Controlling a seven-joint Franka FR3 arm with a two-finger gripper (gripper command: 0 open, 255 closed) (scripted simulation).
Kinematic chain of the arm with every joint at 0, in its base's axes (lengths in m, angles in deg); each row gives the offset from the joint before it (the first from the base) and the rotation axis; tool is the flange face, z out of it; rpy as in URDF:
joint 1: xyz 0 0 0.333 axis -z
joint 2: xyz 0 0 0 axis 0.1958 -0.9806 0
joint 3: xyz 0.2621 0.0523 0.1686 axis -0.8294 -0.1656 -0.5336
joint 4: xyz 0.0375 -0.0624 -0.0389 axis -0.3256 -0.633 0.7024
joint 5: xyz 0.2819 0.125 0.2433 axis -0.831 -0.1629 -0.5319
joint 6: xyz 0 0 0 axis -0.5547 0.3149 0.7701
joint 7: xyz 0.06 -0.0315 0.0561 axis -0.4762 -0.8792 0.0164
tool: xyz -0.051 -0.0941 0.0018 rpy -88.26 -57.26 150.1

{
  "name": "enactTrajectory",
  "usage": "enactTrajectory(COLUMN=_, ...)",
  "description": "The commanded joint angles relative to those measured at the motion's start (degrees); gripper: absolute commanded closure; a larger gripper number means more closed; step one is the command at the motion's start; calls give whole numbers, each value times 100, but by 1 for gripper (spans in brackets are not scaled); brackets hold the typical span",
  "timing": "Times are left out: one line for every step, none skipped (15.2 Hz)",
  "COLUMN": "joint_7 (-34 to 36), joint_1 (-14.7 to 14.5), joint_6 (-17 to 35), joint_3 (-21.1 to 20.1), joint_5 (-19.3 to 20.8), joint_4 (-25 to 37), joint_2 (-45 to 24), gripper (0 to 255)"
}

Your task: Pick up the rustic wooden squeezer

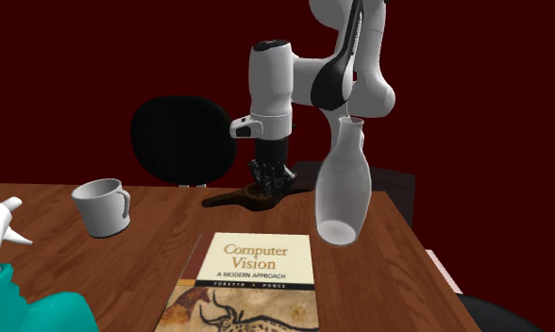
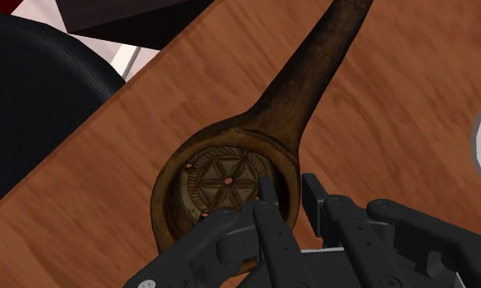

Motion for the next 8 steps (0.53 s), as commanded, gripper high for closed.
enactTrajectory(joint_7=0, joint_1=0, joint_6=2, joint_3=0, joint_5=0, joint_4=-2, joint_2=-2, gripper=255)
enactTrajectory(joint_7=0, joint_1=0, joint_6=2, joint_3=0, joint_5=0, joint_4=-2, joint_2=-1, gripper=255)
enactTrajectory(joint_7=0, joint_1=0, joint_6=2, joint_3=0, joint_5=0, joint_4=-1, joint_2=-2, gripper=255)
enactTrajectory(joint_7=0, joint_1=0, joint_6=2, joint_3=0, joint_5=0, joint_4=-2, joint_2=-1, gripper=255)
enactTrajectory(joint_7=0, joint_1=0, joint_6=1, joint_3=0, joint_5=0, joint_4=1, joint_2=-4, gripper=255)
enactTrajectory(joint_7=-3, joint_1=3, joint_6=-6, joint_3=2, joint_5=2, joint_4=-2, joint_2=6, gripper=255)
enactTrajectory(joint_7=0, joint_1=5, joint_6=-100, joint_3=-2, joint_5=6, joint_4=22, joint_2=77, gripper=255)
enactTrajectory(joint_7=2, joint_1=6, joint_6=-195, joint_3=-5, joint_5=10, joint_4=49, joint_2=145, gripper=255)
